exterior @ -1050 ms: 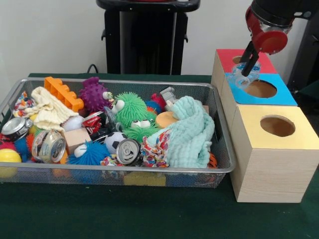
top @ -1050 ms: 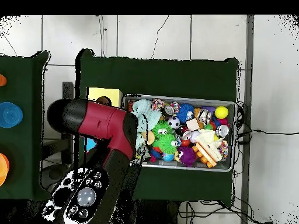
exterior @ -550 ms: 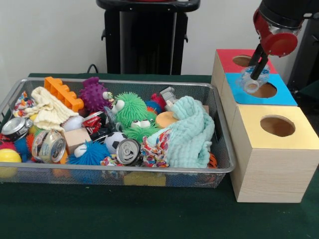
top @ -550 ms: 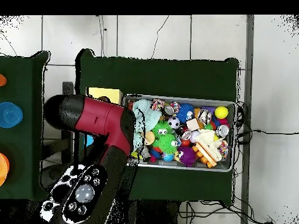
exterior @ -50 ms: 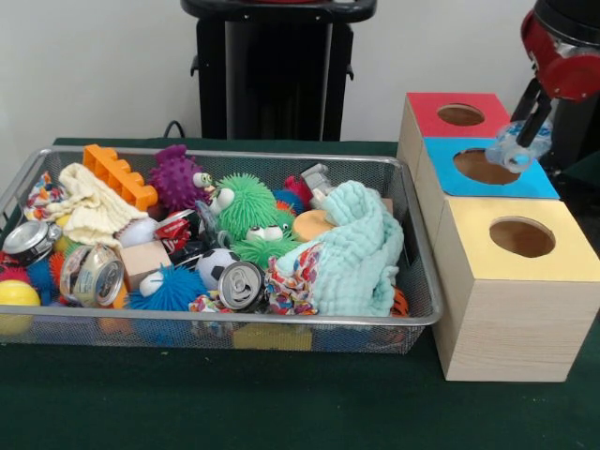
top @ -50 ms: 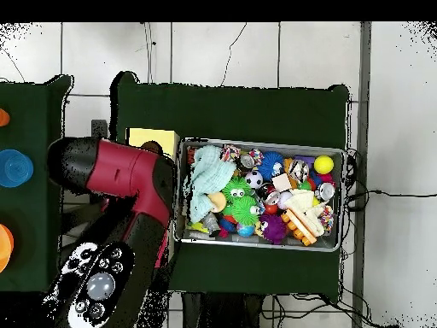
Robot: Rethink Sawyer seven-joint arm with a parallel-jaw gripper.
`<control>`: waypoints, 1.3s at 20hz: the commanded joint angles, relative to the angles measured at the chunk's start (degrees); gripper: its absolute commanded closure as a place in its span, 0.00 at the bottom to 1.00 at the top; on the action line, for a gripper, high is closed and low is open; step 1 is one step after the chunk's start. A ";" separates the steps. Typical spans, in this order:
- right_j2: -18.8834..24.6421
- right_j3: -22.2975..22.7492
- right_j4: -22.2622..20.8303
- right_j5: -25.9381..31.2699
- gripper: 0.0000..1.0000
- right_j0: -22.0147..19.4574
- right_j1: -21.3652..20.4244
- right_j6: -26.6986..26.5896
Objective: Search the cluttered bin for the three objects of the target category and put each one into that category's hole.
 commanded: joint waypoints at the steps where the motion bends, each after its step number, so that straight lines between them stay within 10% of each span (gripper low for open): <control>1: 3.47 2.52 1.42 1.68 1.00 -1.10 1.81 14.93; 17: 5.74 15.57 -0.48 -8.01 1.00 -3.08 -2.53 4.02; 26: 5.69 7.10 0.67 -5.23 1.00 -1.18 3.76 12.80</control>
